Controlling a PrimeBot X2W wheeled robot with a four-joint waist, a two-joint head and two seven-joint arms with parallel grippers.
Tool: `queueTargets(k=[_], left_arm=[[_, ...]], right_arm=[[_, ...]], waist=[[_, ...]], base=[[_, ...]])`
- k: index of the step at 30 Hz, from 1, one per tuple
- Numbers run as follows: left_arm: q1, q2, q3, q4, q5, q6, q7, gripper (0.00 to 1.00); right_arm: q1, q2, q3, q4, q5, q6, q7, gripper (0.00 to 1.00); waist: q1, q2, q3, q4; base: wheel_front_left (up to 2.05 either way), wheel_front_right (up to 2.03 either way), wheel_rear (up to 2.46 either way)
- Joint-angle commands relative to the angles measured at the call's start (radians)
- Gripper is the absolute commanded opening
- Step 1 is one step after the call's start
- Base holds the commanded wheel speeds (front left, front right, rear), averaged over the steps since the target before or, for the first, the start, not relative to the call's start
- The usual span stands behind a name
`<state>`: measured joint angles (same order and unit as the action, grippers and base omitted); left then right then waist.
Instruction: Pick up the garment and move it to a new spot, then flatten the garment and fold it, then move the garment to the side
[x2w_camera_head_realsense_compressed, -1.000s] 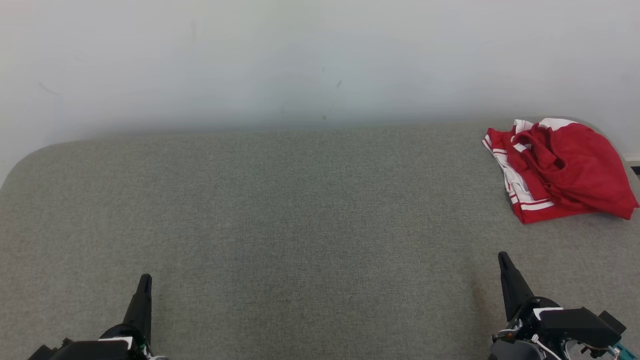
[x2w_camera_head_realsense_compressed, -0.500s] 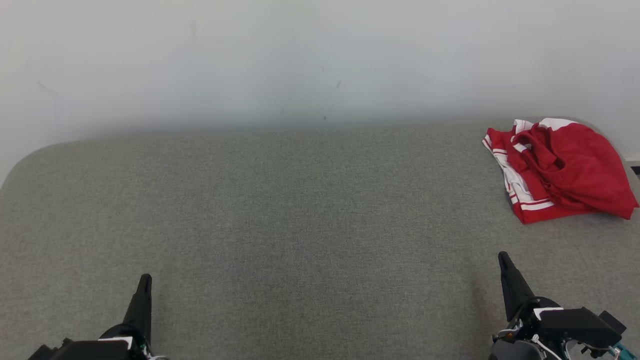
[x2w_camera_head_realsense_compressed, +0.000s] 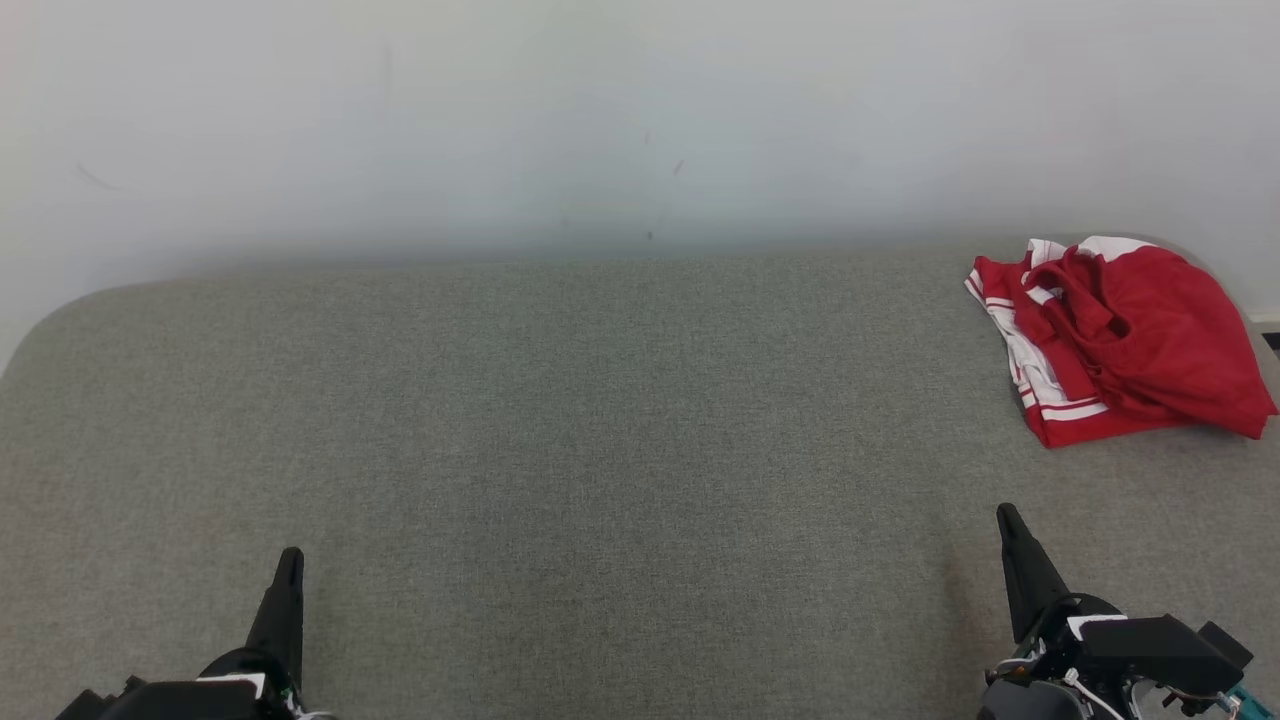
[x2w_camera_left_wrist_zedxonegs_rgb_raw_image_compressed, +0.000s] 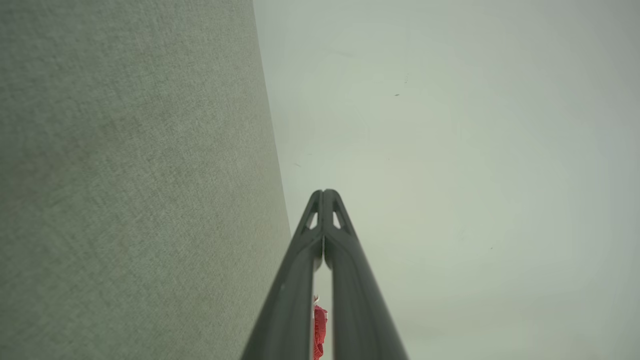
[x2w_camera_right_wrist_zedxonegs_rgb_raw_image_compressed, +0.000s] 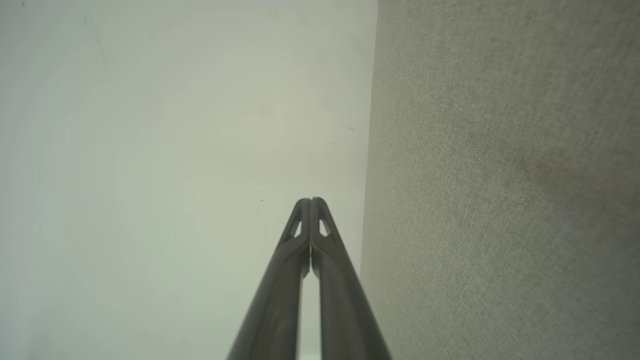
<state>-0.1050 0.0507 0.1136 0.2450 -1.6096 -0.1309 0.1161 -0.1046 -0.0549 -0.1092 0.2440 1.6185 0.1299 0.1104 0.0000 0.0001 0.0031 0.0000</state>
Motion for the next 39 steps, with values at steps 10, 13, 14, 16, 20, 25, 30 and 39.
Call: queueTargets(k=[10, 13, 14, 16, 20, 25, 30, 39], left_arm=[[-0.009, -0.001, 0.003, 0.001, -0.006, -0.001, 0.000, 0.00], [-0.009, -0.001, 0.003, 0.001, -0.006, -0.001, 0.000, 0.00], [-0.009, -0.001, 0.003, 0.001, -0.006, -0.001, 0.000, 0.00], [-0.009, -0.001, 0.003, 0.001, -0.006, -0.001, 0.000, 0.00], [-0.009, -0.001, 0.003, 0.001, -0.006, -0.001, 0.000, 0.00], [-0.009, -0.001, 0.003, 0.001, -0.006, -0.001, 0.000, 0.00], [-0.009, -0.001, 0.003, 0.001, -0.006, -0.001, 0.000, 0.00], [-0.009, -0.001, 0.003, 0.001, -0.006, -0.001, 0.000, 0.00]], right_arm=[[-0.008, 0.002, -0.002, 0.001, -0.004, 0.001, 0.003, 0.00], [-0.008, 0.002, -0.002, 0.001, -0.004, 0.001, 0.004, 0.00], [-0.008, 0.002, -0.002, 0.001, -0.004, 0.001, 0.004, 0.00], [-0.008, 0.002, -0.002, 0.001, -0.004, 0.001, 0.003, 0.00], [-0.008, 0.002, -0.003, 0.001, -0.005, 0.001, 0.003, 0.00], [-0.008, 0.003, -0.003, 0.001, -0.005, 0.001, 0.004, 0.00], [-0.008, 0.003, -0.003, 0.001, -0.006, 0.001, 0.004, 0.00], [-0.008, 0.003, -0.004, 0.001, -0.006, 0.001, 0.004, 0.00]], waist=[[0.0000, -0.0001, 0.000, 0.000], [0.0000, -0.0001, 0.000, 0.000], [0.0000, -0.0001, 0.000, 0.000], [0.0000, -0.0001, 0.000, 0.000], [0.0000, -0.0001, 0.000, 0.000], [0.0000, -0.0001, 0.000, 0.000], [0.0000, -0.0001, 0.000, 0.000], [0.0000, -0.0001, 0.000, 0.000]], base=[[0.00, 0.00, 0.00], [0.00, 0.00, 0.00], [0.00, 0.00, 0.00], [0.00, 0.00, 0.00], [0.00, 0.00, 0.00], [0.00, 0.00, 0.00], [0.00, 0.00, 0.00], [0.00, 0.00, 0.00]])
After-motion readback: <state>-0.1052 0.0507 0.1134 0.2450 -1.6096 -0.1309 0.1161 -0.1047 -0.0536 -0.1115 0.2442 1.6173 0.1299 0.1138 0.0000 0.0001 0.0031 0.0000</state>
